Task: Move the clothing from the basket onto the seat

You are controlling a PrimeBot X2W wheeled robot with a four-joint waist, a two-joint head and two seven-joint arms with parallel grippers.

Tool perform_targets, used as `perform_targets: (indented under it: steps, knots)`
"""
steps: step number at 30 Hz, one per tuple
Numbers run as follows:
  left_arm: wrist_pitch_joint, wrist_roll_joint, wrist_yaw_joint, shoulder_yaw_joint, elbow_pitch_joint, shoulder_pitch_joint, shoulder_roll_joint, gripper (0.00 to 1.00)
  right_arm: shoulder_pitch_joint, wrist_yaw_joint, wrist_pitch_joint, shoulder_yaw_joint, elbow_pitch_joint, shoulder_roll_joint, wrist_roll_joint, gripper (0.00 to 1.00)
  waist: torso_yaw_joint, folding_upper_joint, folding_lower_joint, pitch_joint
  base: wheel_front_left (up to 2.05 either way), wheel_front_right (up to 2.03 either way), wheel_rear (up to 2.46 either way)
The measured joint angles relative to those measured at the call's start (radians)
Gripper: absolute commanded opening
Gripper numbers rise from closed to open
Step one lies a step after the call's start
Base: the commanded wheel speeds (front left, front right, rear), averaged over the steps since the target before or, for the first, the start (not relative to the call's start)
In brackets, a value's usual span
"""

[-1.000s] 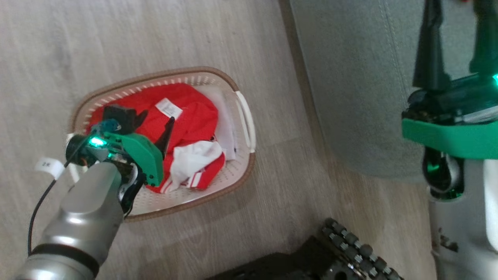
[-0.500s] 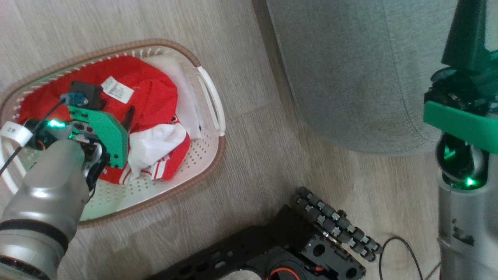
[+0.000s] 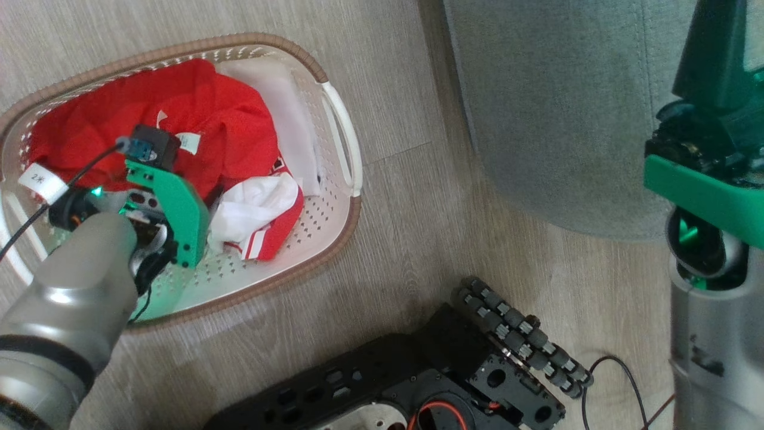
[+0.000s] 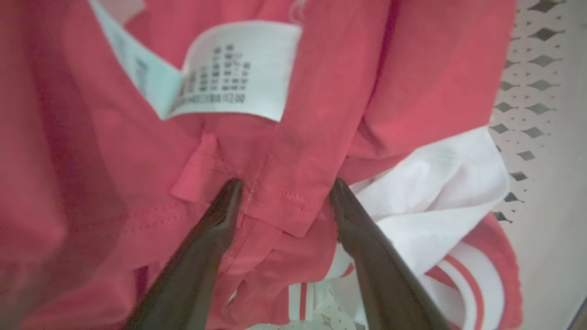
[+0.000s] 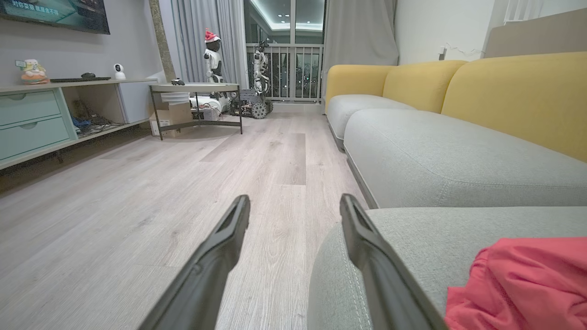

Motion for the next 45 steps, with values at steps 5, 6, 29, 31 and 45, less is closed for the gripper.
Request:
perform_targets:
  steps: [5,6,29,31,45]
  knots:
    - [-0.039,-0.036,0.0,-0.043,-0.027,-0.006,0.027,0.0,0.0,0.0,0.0,0.0,0.001,0.0,0.0,1.0,0.002,0.0,0.0,-0.002,0.0,0.0,0.0]
    - [-0.047,-0.043,0.0,-0.052,-0.032,-0.009,0.031,0.0,0.0,0.0,0.0,0.0,0.002,0.0,0.0,1.0,0.002,0.0,0.0,-0.003,0.0,0.0,0.0]
    - [-0.318,-0.245,0.0,-0.239,-0.127,-0.019,-0.026,0.0,0.052,0.0,0.0,-0.02,0.109,0.0,-0.062,1.0,0.101,0.0001,-0.0001,-0.237,0.0,0.0,0.0]
    - [-0.339,-0.255,0.0,-0.247,-0.137,-0.018,-0.034,0.0,0.069,0.0,0.0,-0.023,0.126,0.0,-0.072,1.0,0.118,0.0001,-0.0001,-0.272,0.0,0.0,0.0]
    - [-0.383,-0.182,0.0,-0.166,-0.28,0.051,-0.066,0.0,0.181,0.0,0.004,-0.044,0.193,0.0,-0.106,1.0,0.228,0.0001,-0.0001,-0.515,0.0,0.0,0.0]
